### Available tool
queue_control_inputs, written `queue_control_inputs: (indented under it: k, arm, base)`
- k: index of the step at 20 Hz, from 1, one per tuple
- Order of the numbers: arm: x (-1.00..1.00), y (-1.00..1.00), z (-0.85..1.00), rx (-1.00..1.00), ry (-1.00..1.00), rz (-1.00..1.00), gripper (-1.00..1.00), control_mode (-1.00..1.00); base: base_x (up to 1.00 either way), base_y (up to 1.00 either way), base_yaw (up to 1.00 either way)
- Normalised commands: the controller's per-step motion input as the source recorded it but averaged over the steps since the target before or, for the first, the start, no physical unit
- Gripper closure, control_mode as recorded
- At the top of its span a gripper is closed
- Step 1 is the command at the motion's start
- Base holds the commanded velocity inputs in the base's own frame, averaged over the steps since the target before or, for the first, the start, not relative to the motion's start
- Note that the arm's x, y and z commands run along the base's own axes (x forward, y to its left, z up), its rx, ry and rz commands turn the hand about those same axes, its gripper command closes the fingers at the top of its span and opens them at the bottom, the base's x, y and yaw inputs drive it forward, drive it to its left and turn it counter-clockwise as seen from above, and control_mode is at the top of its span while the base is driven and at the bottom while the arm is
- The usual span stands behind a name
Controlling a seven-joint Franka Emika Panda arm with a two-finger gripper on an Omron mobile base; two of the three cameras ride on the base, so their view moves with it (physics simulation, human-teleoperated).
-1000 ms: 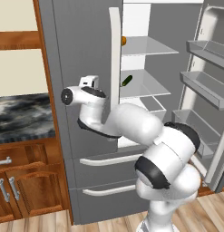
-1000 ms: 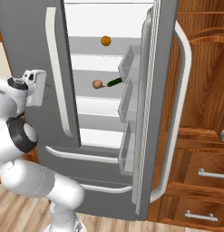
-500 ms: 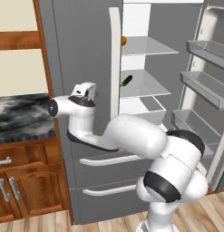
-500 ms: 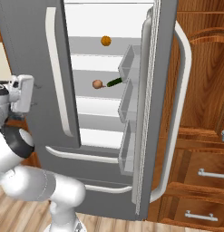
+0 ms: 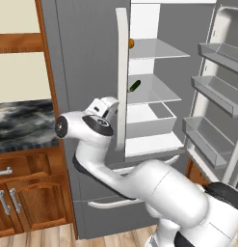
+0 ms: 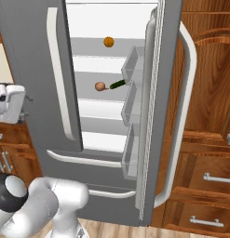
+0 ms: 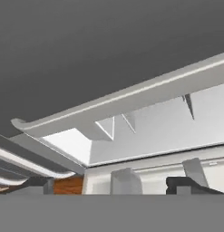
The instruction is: Place the onion in the correct fridge rack based on whether it is a fruit or vegetable. Finally, close the fridge door.
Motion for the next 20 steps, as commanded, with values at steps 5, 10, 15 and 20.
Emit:
queue_control_inputs:
  k: [5,10,15,20]
  arm:
    - [-0.97,-0.99,0.00,0.45,-0.20,-0.08,-1.00,-1.00]
    - [-0.52,-1.00,0.05,0.47,-0.06,-0.15,-1.00,-1.00]
    - [-0.44,-1.00,0.05,0.46,-0.07,-0.15,-1.00,-1.00]
    - [-0.59,-1.00,0.00,0.47,-0.12,-0.13,-1.00,-1.00]
  base:
    - [0.00,0.00,0.00]
    - [0.00,0.00,0.00]
    - [0.00,0.00,0.00]
    - [0.00,0.00,0.00]
